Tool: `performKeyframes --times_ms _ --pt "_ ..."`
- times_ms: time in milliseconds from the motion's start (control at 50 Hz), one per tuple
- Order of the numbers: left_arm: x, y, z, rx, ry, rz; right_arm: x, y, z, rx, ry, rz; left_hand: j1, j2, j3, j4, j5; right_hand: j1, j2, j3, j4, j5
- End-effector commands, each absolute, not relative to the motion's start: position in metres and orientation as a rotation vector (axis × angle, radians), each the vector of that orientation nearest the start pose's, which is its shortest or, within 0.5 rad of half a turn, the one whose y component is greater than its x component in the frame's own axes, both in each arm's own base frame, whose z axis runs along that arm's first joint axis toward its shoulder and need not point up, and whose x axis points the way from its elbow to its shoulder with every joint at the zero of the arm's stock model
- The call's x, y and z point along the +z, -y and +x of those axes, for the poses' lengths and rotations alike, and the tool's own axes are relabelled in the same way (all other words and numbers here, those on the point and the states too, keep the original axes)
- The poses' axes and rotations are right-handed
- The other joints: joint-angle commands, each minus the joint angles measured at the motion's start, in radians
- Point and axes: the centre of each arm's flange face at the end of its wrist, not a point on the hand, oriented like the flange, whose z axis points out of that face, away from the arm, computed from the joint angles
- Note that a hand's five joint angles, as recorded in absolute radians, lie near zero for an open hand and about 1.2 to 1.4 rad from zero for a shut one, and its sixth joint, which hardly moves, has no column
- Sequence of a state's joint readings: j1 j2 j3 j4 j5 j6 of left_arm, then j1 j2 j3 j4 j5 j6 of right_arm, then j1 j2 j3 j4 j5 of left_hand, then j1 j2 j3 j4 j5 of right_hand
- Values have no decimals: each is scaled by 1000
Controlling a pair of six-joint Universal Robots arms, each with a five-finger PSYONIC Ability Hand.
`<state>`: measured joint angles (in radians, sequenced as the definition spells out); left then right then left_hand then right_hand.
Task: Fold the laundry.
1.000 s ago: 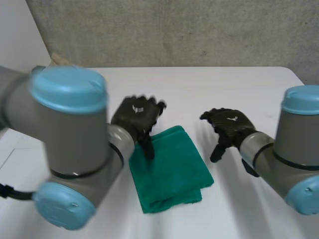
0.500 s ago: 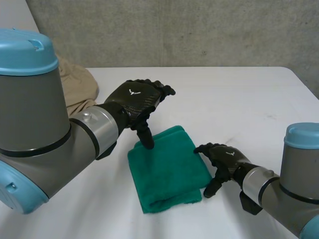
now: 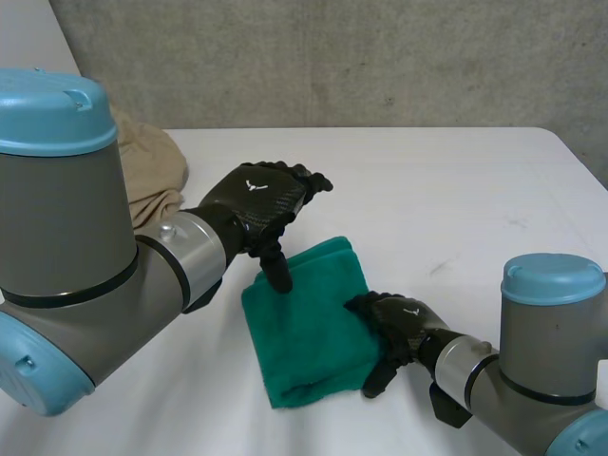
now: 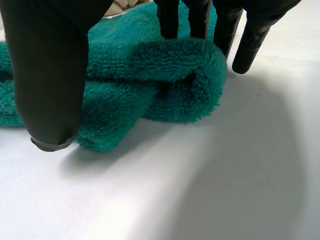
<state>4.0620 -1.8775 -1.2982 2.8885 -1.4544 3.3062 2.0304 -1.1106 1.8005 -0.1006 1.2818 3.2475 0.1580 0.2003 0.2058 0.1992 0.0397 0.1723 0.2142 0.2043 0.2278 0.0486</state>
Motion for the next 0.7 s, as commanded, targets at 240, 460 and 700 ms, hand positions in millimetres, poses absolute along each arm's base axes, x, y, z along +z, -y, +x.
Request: performKeyframes --times_ms 240,460,700 --pt "266 192 -324 -2028 -2596 1254 113 212 279 -1237 -2248 -585 16 -26 -31 -25 -40 485 443 453 430 434" --pt "265 191 -324 -2023 -2601 1254 114 217 280 -1281 -2235 -584 16 -26 -31 -25 -40 790 748 758 735 739" --pt "264 190 -323 -2011 -2607 1256 115 217 276 -1304 -2255 -582 16 -26 -31 -25 -40 1224 1182 1192 1168 1173"
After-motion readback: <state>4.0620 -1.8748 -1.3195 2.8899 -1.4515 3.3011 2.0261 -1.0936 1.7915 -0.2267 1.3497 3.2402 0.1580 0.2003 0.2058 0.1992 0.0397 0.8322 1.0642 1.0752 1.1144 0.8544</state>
